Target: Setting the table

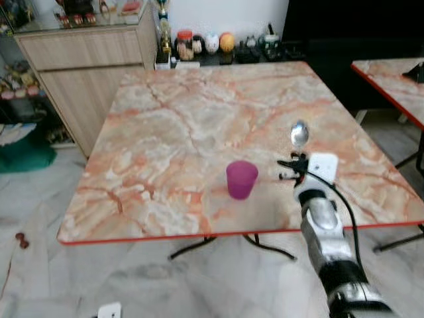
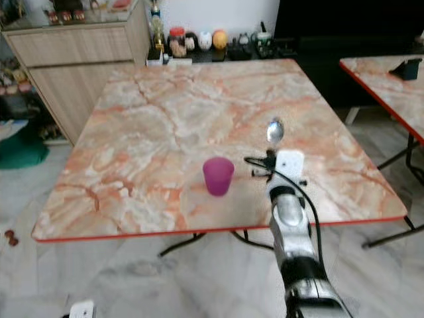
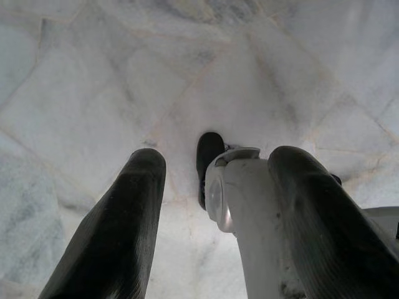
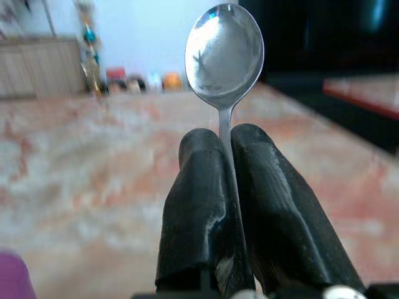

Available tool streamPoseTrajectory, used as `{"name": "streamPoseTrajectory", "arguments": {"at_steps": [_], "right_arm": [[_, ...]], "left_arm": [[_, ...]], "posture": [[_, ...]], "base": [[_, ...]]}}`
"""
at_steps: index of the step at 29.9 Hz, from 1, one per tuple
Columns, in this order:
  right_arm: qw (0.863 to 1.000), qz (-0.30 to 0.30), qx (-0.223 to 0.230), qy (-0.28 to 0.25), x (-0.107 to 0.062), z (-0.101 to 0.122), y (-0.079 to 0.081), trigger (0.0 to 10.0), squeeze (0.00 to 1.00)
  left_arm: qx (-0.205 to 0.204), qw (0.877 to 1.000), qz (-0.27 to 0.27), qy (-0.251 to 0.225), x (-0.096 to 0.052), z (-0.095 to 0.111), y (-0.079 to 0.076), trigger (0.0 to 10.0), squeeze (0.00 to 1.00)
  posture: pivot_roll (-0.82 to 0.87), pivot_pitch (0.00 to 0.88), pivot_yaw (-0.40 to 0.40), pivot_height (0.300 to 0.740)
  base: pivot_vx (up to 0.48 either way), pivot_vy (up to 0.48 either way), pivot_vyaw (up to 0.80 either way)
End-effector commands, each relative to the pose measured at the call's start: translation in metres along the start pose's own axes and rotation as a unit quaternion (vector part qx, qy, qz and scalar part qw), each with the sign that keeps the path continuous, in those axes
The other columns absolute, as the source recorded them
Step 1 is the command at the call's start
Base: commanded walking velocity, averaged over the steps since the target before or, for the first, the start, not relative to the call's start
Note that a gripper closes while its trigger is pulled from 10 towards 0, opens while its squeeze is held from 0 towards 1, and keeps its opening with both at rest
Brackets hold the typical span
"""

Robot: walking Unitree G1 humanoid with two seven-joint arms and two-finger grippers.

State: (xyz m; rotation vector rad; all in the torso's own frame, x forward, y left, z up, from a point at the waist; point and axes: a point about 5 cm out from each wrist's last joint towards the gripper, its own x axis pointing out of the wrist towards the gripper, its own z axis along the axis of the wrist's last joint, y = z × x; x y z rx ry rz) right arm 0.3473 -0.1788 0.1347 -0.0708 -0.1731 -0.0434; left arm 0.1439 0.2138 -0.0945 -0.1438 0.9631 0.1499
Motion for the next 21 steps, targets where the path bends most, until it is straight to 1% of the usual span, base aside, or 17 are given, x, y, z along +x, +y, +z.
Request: {"name": "streamPoseTrajectory", "arguments": {"at_steps": [1, 5, 6, 10, 14, 21], "right_arm": [[0.999, 0.031, -0.01, -0.031, 0.0, 0.015, 0.011, 10.0, 0.0], [0.999, 0.039, -0.009, -0.034, 0.0, 0.017, 0.016, 10.0, 0.0], [0.999, 0.039, -0.007, -0.035, 0.0, 0.019, 0.018, 10.0, 0.0], [0.998, 0.036, 0.008, -0.041, 0.002, 0.027, 0.022, 10.0, 0.0], [0.997, 0.046, 0.01, -0.053, 0.006, 0.038, 0.026, 10.0, 0.0], [0.998, 0.052, 0.008, -0.041, 0.007, 0.038, 0.03, 10.0, 0.0]], "left_arm": [[0.013, 1.0, 0.005, 0.007, -0.001, -0.003, 0.003, 10.0, 0.0], [0.016, 1.0, 0.005, 0.003, -0.001, -0.001, 0.003, 10.0, 0.0], [0.016, 1.0, 0.006, 0.001, -0.001, -0.001, 0.004, 10.0, 0.0], [0.012, 1.0, 0.008, -0.004, -0.001, 0.001, 0.006, 10.0, 0.0], [0.013, 1.0, 0.009, -0.004, -0.001, 0.001, 0.006, 10.0, 0.0], [0.009, 1.0, 0.005, -0.007, -0.001, 0.001, 0.003, 10.0, 0.0]], "posture": [[-0.06, 0.0, 0.027, 0.74], [-0.06, 0.0, 0.027, 0.74], [-0.05, 0.0, 0.026, 0.74], [-0.05, 0.0, 0.025, 0.74], [-0.06, 0.0, 0.023, 0.74], [-0.06, 0.0, 0.019, 0.74]], "base": [[0.0, 0.0, 0.0], [0.0, 0.0, 0.0], [0.0, -0.337, 0.0], [0.0, -0.401, 0.0], [0.0, -0.428, 0.0], [0.0, -0.446, 0.0]]}}
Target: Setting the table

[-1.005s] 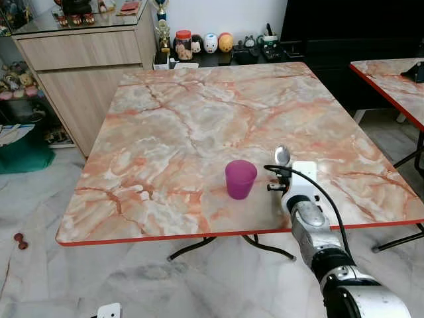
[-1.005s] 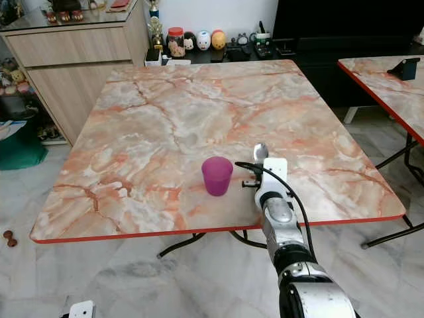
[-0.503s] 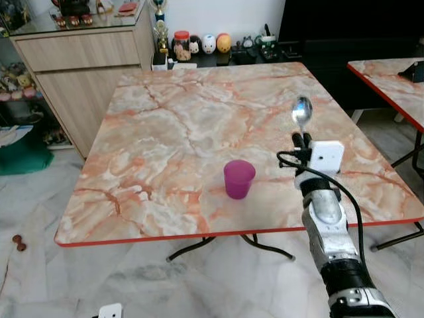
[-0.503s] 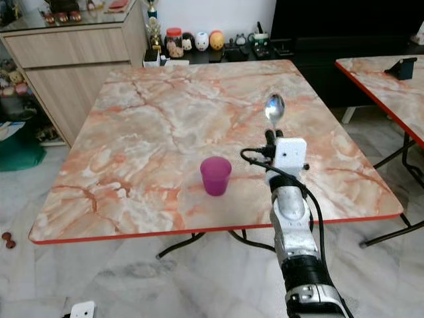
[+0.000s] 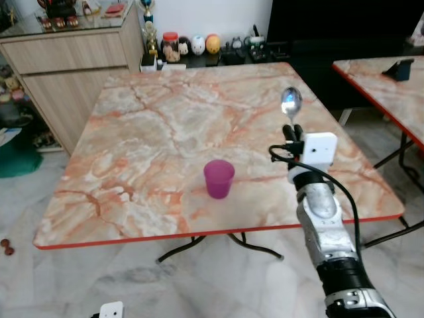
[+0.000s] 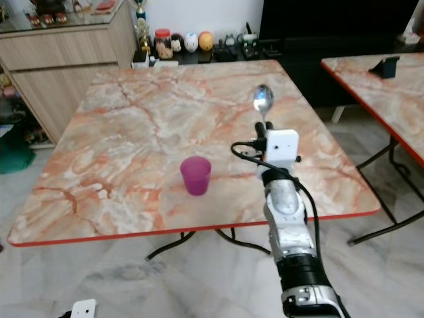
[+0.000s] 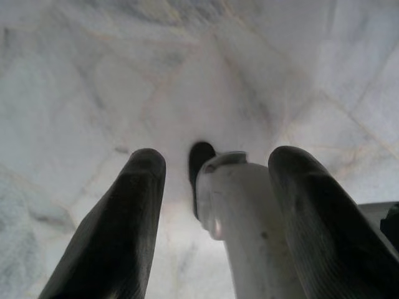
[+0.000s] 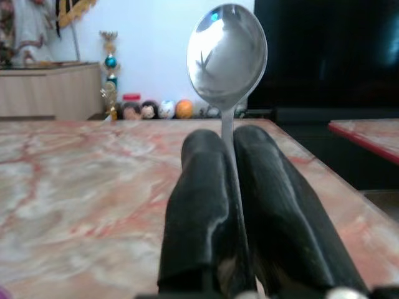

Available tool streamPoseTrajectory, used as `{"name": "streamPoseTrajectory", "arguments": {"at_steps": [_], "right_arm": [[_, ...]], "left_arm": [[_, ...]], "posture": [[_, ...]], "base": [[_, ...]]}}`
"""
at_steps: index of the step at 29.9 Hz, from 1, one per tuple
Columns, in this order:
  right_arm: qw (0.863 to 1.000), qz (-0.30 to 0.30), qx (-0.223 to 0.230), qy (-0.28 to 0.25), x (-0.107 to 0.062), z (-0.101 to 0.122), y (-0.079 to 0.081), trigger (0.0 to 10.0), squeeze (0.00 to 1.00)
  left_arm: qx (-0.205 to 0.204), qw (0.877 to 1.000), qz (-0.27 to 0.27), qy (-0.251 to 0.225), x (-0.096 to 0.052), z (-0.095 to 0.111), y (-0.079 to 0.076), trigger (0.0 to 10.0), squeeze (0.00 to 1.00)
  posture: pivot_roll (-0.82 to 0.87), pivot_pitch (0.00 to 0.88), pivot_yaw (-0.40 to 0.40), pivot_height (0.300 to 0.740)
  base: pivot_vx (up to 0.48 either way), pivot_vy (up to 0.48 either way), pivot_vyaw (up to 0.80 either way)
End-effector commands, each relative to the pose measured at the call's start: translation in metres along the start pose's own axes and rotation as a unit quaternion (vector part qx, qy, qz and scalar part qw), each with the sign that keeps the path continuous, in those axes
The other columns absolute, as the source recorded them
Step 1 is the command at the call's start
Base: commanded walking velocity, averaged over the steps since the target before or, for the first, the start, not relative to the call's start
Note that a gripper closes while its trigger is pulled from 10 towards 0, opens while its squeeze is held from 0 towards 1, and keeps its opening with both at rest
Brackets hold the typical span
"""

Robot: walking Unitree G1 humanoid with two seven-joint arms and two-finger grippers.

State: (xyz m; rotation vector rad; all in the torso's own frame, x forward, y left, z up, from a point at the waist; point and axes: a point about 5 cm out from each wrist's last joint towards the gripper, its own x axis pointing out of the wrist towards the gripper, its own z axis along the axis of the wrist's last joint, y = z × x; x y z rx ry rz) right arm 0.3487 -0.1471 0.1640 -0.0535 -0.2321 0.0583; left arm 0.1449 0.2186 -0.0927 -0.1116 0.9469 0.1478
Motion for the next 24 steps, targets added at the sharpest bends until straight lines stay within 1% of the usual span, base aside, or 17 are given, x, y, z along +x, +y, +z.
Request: {"name": "streamPoseTrajectory", "arguments": {"at_steps": [1, 7, 13, 17, 24], "right_arm": [[1.0, 0.005, -0.006, -0.008, 0.003, 0.007, 0.001, 10.0, 0.0], [1.0, 0.017, -0.01, -0.006, 0.002, 0.009, 0.006, 10.0, 0.0], [1.0, 0.018, -0.011, 0.002, 0.002, 0.008, 0.006, 10.0, 0.0], [1.0, 0.026, -0.01, 0.003, 0.002, 0.009, 0.011, 10.0, 0.0], [1.0, 0.027, -0.008, 0.004, 0.002, 0.01, 0.013, 10.0, 0.0]], "left_arm": [[-0.005, 1.0, -0.001, 0.002, 0.0, -0.002, -0.002, 10.0, 0.0], [-0.007, 1.0, -0.004, -0.001, 0.0, -0.001, -0.005, 10.0, 0.0], [-0.005, 1.0, -0.005, -0.001, 0.001, -0.001, -0.005, 10.0, 0.0], [-0.001, 1.0, -0.006, -0.001, 0.0, -0.001, -0.005, 10.0, 0.0], [0.001, 1.0, -0.006, -0.001, 0.0, -0.001, -0.004, 10.0, 0.0]], "posture": [[-0.06, 0.0, 0.019, 0.74], [-0.07, 0.0, 0.024, 0.74], [-0.07, 0.0, 0.026, 0.74], [-0.07, 0.0, 0.03, 0.74], [-0.07, 0.0, 0.033, 0.74]], "base": [[0.0, -0.48, 0.0], [0.0, -0.48, 0.0], [0.0, -0.48, 0.0], [0.0, -0.472, 0.0], [0.0, -0.472, 0.0]]}}
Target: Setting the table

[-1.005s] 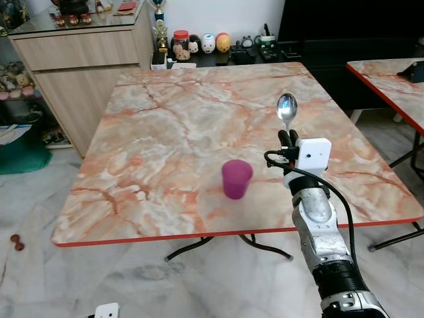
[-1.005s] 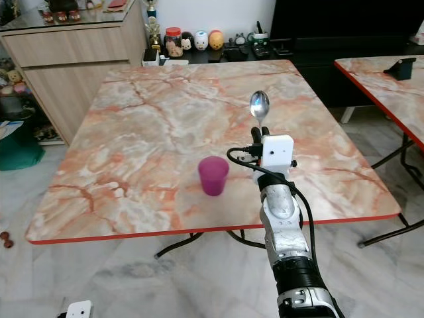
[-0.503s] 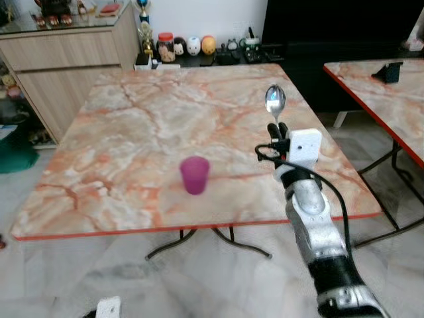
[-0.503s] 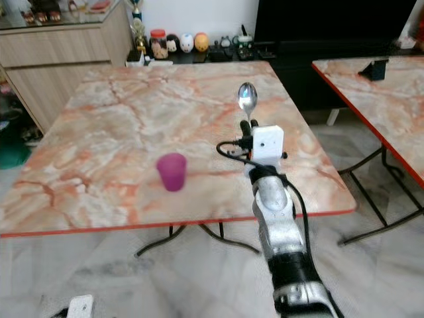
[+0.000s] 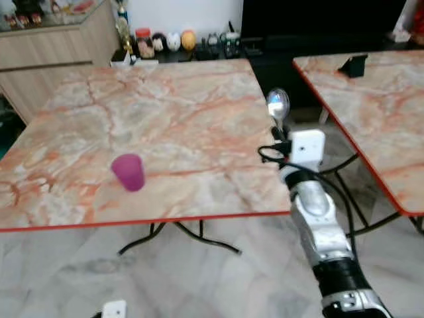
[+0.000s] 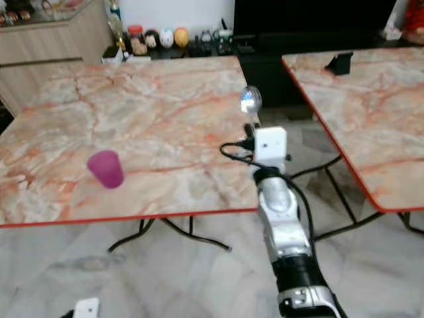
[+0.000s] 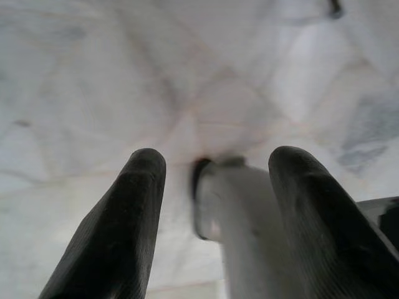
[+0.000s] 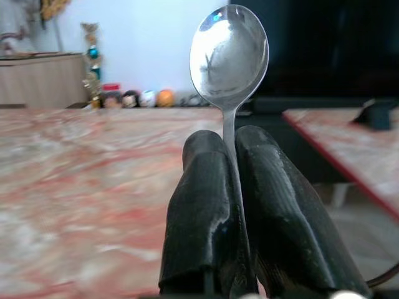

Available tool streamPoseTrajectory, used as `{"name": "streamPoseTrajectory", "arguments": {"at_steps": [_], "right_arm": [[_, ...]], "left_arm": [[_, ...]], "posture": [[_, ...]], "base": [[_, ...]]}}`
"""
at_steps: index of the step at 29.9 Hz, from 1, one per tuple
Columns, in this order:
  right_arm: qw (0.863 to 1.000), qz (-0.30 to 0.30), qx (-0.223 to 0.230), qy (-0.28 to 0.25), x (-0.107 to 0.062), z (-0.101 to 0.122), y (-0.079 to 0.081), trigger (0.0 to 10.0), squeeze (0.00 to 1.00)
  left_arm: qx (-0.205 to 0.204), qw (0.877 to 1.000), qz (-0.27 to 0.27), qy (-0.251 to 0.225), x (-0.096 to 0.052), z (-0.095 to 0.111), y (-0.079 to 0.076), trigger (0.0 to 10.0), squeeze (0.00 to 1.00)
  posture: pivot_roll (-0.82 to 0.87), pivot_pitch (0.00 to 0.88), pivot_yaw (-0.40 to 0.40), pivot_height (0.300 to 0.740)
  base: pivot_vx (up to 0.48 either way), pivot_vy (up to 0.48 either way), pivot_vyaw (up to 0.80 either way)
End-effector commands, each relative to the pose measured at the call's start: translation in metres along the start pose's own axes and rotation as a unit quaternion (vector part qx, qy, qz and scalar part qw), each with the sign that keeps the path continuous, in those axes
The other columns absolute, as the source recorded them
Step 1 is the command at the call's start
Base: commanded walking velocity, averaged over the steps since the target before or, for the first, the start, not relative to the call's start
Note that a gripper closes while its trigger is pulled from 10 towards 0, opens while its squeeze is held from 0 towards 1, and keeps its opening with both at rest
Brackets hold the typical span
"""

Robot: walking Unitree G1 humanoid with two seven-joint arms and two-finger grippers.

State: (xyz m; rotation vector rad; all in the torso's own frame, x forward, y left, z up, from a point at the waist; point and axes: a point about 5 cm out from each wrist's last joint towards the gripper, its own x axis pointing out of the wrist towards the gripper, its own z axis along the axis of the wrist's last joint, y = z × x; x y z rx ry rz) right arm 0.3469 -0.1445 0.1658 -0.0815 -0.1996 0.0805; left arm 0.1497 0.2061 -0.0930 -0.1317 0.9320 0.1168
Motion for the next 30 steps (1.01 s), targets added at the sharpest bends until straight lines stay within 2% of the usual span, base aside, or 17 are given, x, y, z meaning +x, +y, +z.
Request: {"name": "streamPoseTrajectory", "arguments": {"at_steps": [1, 20, 30], "right_arm": [[1.0, 0.016, 0.002, -0.013, 0.0031, 0.0086, 0.0109, 10.0, 0.0], [1.0, 0.017, 0.002, -0.018, 0.0049, 0.0128, 0.0132, 10.0, 0.0], [1.0, 0.01, -0.003, -0.015, 0.0058, 0.0128, 0.0091, 10.0, 0.0]], "left_arm": [[0.004, 1.0, 0.012, 0.006, -0.0022, -0.0028, 0.0093, 10.0, 0.0], [0.011, 1.0, 0.008, 0.004, -0.0021, -0.0013, 0.0099, 10.0, 0.0], [0.013, 1.0, 0.01, -0.001, -0.0018, 0.0011, 0.011, 10.0, 0.0]], "posture": [[-0.07, 0.0, 0.032, 0.74], [-0.07, 0.0, 0.036, 0.74], [-0.08, 0.0, 0.039, 0.74]], "base": [[0.0, -0.472, 0.0], [0.0, -0.472, 0.0], [0.0, -0.472, 0.0]]}}
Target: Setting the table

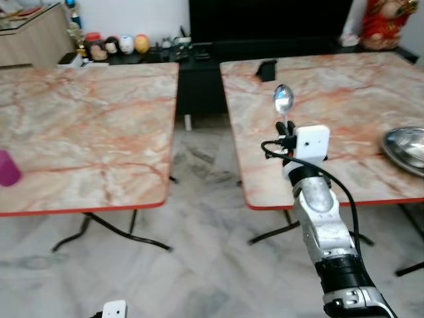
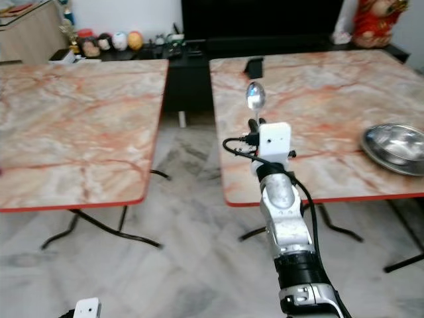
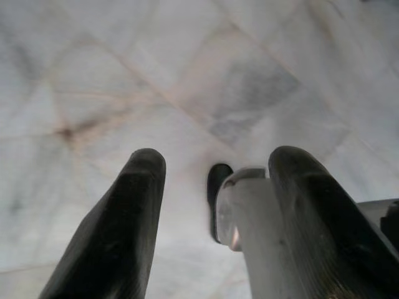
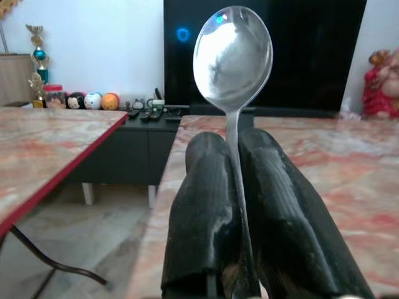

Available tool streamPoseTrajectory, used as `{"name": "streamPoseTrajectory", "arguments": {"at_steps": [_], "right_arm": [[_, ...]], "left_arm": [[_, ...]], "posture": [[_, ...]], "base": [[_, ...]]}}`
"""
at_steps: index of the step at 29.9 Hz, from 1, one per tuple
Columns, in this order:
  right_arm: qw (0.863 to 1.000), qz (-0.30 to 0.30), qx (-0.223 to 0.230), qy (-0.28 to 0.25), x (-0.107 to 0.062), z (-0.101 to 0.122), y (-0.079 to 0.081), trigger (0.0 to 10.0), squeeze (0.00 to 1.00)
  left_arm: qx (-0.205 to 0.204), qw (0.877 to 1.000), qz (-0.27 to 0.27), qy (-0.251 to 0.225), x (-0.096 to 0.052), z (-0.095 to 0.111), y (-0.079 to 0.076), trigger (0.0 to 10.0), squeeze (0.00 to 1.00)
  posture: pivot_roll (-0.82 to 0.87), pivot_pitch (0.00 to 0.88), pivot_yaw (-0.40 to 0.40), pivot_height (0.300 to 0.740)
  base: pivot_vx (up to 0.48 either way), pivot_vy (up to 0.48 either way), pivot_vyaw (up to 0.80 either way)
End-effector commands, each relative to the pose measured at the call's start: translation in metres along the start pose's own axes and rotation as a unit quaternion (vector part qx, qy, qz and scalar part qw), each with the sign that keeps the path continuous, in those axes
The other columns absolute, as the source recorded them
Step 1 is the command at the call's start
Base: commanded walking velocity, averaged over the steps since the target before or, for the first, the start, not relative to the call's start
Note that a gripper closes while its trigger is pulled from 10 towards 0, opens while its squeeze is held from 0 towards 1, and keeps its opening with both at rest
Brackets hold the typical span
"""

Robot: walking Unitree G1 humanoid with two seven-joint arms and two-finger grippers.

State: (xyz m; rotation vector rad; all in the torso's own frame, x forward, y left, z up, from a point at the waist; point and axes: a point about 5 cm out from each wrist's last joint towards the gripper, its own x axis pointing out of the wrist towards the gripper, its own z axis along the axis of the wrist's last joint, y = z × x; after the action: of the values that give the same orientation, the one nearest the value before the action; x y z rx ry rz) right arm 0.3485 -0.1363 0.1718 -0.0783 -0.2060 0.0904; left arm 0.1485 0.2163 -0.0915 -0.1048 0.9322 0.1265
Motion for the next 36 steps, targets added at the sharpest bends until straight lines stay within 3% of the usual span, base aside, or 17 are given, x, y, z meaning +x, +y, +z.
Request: {"name": "streamPoseTrajectory", "arguments": {"at_steps": [1, 11, 19, 30, 36], "right_arm": [[1.0, 0.005, -0.006, -0.011, 0.002, 0.007, 0.001, 10.0, 0.0], [1.0, -0.001, -0.006, -0.008, 0.003, 0.007, -0.001, 10.0, 0.0], [1.0, -0.007, -0.008, -0.007, 0.005, 0.008, -0.003, 10.0, 0.0], [1.0, -0.01, -0.008, -0.005, 0.005, 0.007, -0.003, 10.0, 0.0], [1.0, -0.014, -0.009, -0.004, 0.005, 0.007, -0.005, 10.0, 0.0]], "left_arm": [[0.003, 1.0, 0.0, 0.0, 0.0, 0.0, 0.001, 10.0, 0.0], [0.001, 1.0, -0.001, -0.001, 0.0, 0.0, -0.001, 10.0, 0.0], [0.001, 1.0, -0.006, 0.001, 0.001, -0.005, -0.014, 10.0, 0.0], [0.001, 1.0, -0.004, 0.0, 0.0, -0.005, -0.012, 10.0, 0.0], [0.002, 1.0, 0.002, 0.002, 0.0, -0.005, -0.011, 10.0, 0.0]], "posture": [[-0.08, 0.0, 0.039, 0.74], [-0.08, 0.0, 0.04, 0.74], [-0.08, 0.0, 0.041, 0.74], [-0.08, 0.0, 0.044, 0.74], [-0.08, 0.0, 0.047, 0.74]], "base": [[0.0, -0.472, 0.0], [0.0, -0.472, 0.0], [0.0, -0.472, 0.0], [0.0, -0.472, 0.0], [0.0, -0.044, 0.0]]}}
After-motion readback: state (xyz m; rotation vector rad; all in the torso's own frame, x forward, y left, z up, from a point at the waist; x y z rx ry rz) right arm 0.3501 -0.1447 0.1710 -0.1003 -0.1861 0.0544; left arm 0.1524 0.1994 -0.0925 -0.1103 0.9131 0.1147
